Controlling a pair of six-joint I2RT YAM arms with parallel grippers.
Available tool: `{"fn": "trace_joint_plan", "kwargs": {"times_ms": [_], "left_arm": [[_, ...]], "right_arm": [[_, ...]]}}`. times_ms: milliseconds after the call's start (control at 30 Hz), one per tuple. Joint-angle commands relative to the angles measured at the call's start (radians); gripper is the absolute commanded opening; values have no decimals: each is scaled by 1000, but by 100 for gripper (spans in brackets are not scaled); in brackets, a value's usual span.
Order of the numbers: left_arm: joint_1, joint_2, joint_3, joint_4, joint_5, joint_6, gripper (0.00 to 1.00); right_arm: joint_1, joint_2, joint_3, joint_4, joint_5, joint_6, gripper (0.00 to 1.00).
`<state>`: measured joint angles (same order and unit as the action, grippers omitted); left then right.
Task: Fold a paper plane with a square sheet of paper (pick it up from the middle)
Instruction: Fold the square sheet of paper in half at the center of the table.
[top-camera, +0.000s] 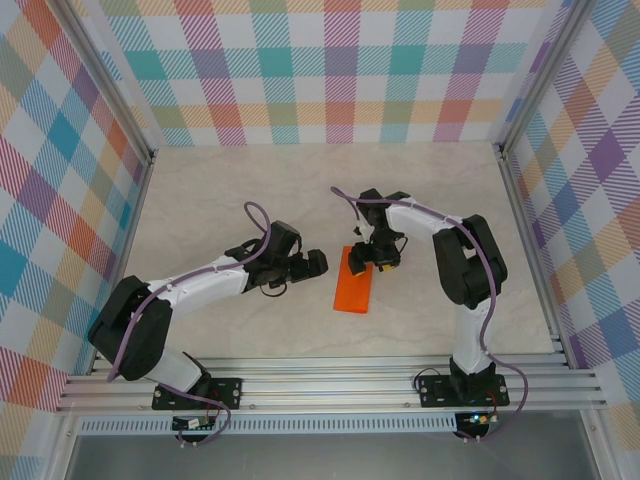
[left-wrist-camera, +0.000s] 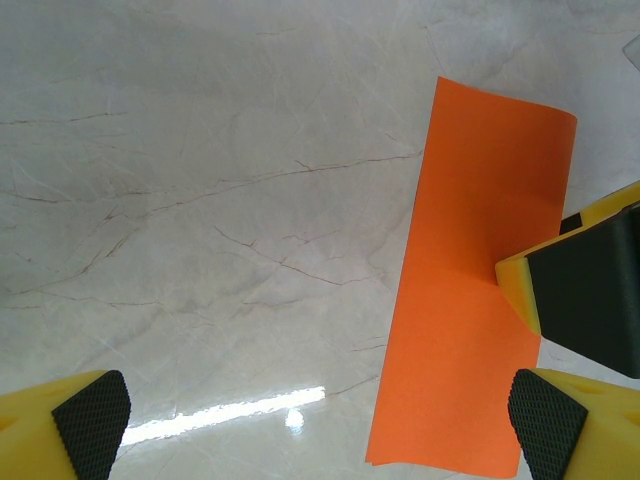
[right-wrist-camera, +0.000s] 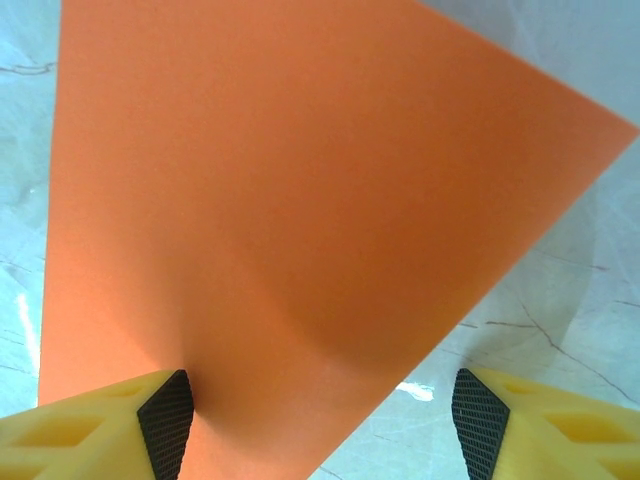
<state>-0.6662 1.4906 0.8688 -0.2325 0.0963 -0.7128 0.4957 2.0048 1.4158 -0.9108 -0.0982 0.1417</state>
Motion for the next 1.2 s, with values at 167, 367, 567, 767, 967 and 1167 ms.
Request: {"fn": "trace_joint_plan", "kwargs": {"times_ms": [167, 367, 567, 767, 967, 1167], "left_arm": [[-10, 8, 31, 2, 16, 16, 100], [-10, 11, 31, 3, 17, 17, 100], [-12, 11, 31, 4, 17, 16, 100], [-12, 14, 34, 6, 22, 15, 100], [-12, 15, 34, 4, 20, 15, 100], [-12, 16, 34, 2, 18, 17, 100]], "right_arm": [[6, 13, 19, -34, 39, 7, 71], [6, 15, 16, -27, -3, -30, 72], [6, 5, 25, -20, -45, -42, 73], [6, 22, 26, -37, 9, -34, 73], [5, 20, 15, -30, 17, -23, 71], [4, 31, 21, -31, 11, -33, 71]]}}
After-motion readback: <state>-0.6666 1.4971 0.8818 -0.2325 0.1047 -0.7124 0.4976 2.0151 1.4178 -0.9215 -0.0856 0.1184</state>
